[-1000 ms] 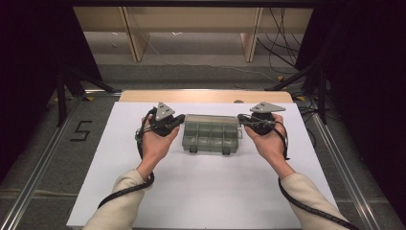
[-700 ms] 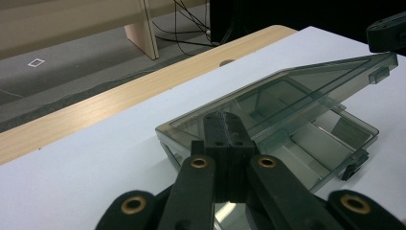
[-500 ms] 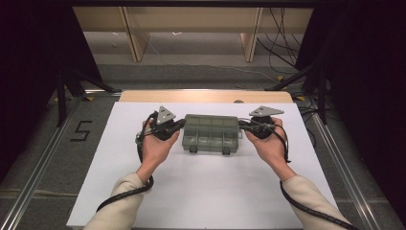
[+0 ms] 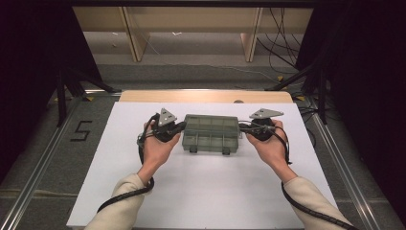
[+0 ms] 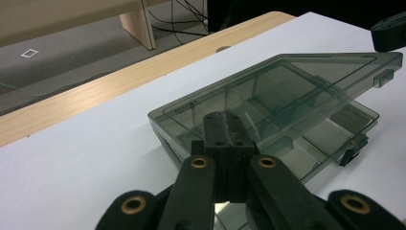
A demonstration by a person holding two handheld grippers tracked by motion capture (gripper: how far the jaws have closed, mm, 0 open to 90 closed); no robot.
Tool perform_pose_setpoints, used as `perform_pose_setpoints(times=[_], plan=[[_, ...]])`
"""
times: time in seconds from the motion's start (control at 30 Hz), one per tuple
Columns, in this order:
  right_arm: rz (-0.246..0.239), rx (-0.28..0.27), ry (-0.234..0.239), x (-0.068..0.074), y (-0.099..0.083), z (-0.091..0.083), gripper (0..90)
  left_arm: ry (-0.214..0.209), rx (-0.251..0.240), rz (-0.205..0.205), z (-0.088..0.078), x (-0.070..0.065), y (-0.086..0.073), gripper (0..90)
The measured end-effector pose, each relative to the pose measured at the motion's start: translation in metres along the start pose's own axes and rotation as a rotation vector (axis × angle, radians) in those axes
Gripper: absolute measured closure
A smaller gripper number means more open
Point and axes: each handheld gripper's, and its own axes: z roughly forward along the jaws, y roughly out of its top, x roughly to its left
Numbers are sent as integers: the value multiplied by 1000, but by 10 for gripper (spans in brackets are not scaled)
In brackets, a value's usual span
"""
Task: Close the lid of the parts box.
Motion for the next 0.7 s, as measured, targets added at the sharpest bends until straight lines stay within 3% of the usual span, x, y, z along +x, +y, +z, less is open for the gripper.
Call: perform_pose_setpoints(times=[0.17, 0.23, 0.27, 0.37, 0.6, 0.7], plan=[[-18, 0, 1, 0, -2, 2, 900, 1, 10, 6, 0, 0, -2, 900], [19, 23, 5, 3, -2, 0, 900, -2, 20, 15, 1, 1, -3, 900], [0, 8, 1, 2, -2, 2, 900, -1, 21, 10, 1, 0, -3, 900], [1, 21, 6, 2, -2, 2, 900, -2, 16, 3, 3, -2, -4, 900], [-17, 22, 8, 3, -4, 3, 900, -2, 41, 25, 4, -2, -6, 900], [2, 40, 21, 4, -4, 3, 900, -1, 42, 21, 5, -3, -7, 900]])
